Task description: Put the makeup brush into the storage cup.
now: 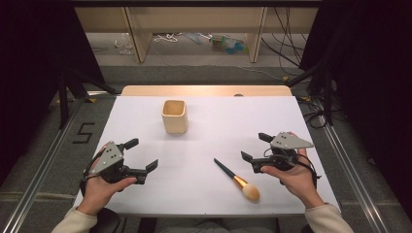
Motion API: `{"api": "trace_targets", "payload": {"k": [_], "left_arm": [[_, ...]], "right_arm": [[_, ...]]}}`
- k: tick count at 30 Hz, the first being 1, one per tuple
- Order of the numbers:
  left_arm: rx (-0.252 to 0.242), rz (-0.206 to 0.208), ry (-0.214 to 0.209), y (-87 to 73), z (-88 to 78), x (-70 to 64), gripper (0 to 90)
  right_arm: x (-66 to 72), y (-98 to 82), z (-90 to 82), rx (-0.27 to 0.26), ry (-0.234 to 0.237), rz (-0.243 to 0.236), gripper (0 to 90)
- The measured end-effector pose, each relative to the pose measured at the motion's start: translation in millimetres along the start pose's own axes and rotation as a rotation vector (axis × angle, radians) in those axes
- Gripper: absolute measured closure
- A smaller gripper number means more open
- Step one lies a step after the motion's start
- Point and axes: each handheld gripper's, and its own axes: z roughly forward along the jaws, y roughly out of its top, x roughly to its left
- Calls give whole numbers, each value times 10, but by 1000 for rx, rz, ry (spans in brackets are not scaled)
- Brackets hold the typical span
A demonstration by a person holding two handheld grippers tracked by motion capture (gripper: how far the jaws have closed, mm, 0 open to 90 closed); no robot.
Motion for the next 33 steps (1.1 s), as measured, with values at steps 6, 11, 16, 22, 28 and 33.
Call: {"api": "trace_targets", "payload": {"k": [6, 11, 16, 22, 28, 33], "left_arm": [[-1, -1, -2, -1, 3, 3, 6], [0, 3, -2, -2, 4, 8, 6], [1, -3, -2, -4, 7, 2, 6], [2, 0, -4, -4, 7, 7, 7], [4, -1, -6, -6, 8, 8, 8], [5, 1, -9, -7, 9, 7, 8]], "right_arm": [[8, 44, 180, 86, 17, 6, 144], [21, 97, 314, 184, 24, -9, 155], [83, 112, 425, 363, 50, -30, 157], [158, 129, 570, 642, 99, -16, 176], [239, 142, 678, 827, 111, 2, 231], [330, 100, 786, 969, 152, -16, 305]]}}
